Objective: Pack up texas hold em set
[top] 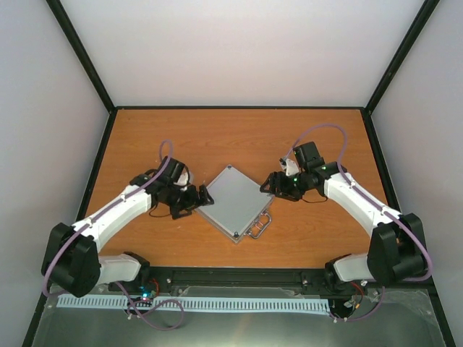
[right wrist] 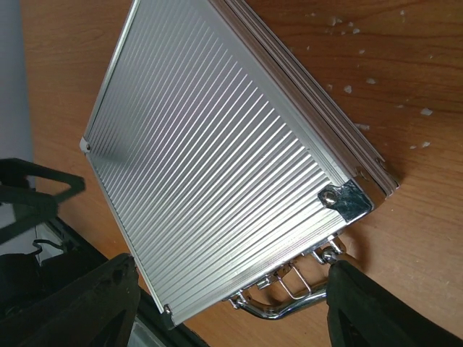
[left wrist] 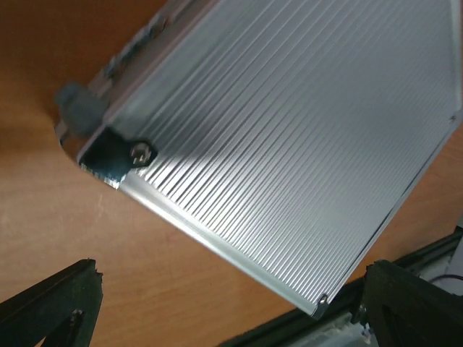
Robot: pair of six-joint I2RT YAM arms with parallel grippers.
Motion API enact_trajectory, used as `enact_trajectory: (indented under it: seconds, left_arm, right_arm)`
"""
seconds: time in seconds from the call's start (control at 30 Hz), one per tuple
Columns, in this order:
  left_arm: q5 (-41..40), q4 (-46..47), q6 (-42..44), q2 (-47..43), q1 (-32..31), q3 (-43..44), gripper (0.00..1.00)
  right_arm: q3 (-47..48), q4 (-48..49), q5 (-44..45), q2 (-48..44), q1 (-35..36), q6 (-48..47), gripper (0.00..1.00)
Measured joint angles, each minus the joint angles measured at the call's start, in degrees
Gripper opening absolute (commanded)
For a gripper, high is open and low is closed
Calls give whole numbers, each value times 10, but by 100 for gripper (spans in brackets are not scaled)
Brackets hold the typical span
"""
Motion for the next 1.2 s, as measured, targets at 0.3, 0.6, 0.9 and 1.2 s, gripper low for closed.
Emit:
enact_trajectory:
  seconds: [0.3,0.6,0.9,1.2]
  left_arm:
    - [66,96,-45,64,12,-40,100]
    - [115,175,-31,285,17,76,100]
    - [123,323,70,491,21,340,100]
    - [164,324,108,490,18,292,99]
  right_arm:
    - [0,22,-5,-2,-2,2,74]
    - [-36,45,-8,-37,-2,-32,81]
    - [-127,121,-4,-61,20,-20,73]
    - [-127,181,53,11,28,-22,64]
